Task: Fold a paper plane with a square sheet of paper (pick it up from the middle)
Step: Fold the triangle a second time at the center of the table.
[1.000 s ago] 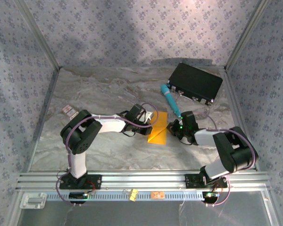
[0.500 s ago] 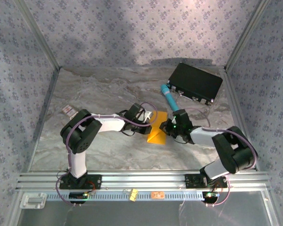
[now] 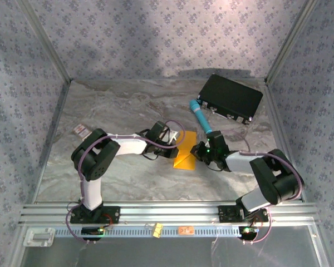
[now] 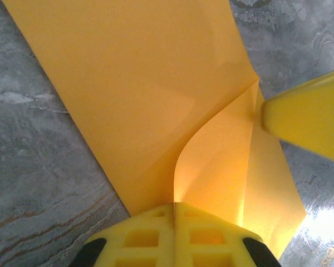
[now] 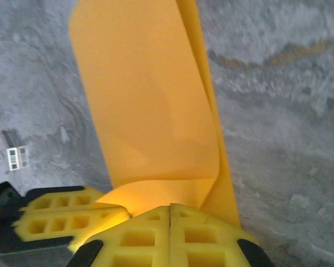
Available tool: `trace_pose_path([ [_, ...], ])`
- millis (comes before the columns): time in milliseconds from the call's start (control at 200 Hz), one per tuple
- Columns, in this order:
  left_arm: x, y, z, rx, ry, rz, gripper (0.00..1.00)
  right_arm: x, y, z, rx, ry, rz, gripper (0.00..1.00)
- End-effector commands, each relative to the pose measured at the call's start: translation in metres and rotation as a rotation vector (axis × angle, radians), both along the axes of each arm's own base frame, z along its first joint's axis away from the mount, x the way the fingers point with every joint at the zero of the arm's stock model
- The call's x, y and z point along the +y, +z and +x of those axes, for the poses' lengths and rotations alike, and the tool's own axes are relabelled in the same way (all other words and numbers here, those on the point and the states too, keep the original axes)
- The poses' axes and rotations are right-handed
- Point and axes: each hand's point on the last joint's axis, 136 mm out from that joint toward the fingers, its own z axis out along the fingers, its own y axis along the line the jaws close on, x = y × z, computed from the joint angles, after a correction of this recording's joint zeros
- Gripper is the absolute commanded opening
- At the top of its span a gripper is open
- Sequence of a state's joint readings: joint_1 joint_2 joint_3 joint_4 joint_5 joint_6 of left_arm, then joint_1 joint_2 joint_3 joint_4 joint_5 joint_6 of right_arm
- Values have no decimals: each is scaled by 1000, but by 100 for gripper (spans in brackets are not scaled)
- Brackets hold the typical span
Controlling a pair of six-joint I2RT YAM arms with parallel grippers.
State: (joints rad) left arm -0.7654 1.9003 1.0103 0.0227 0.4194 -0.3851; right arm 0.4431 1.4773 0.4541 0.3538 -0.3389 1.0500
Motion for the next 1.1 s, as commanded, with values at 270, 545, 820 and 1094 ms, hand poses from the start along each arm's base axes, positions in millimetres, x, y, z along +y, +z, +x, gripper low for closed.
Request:
trace_pose_path([
  [270,16,-27,-12,69,-4,89,1,21,-13,4,32,52,2,4],
  [545,17,-30,-13,73,-6,97,1,1,-25,-6,45,12,-34,5],
  [820,16,-31,-14,80,-16,103,1,-9,2,8,-34,1,-72,5],
  [1094,14,-31,-14,83,-21,98,1,-22,-32,1,37,-42,-85,3],
])
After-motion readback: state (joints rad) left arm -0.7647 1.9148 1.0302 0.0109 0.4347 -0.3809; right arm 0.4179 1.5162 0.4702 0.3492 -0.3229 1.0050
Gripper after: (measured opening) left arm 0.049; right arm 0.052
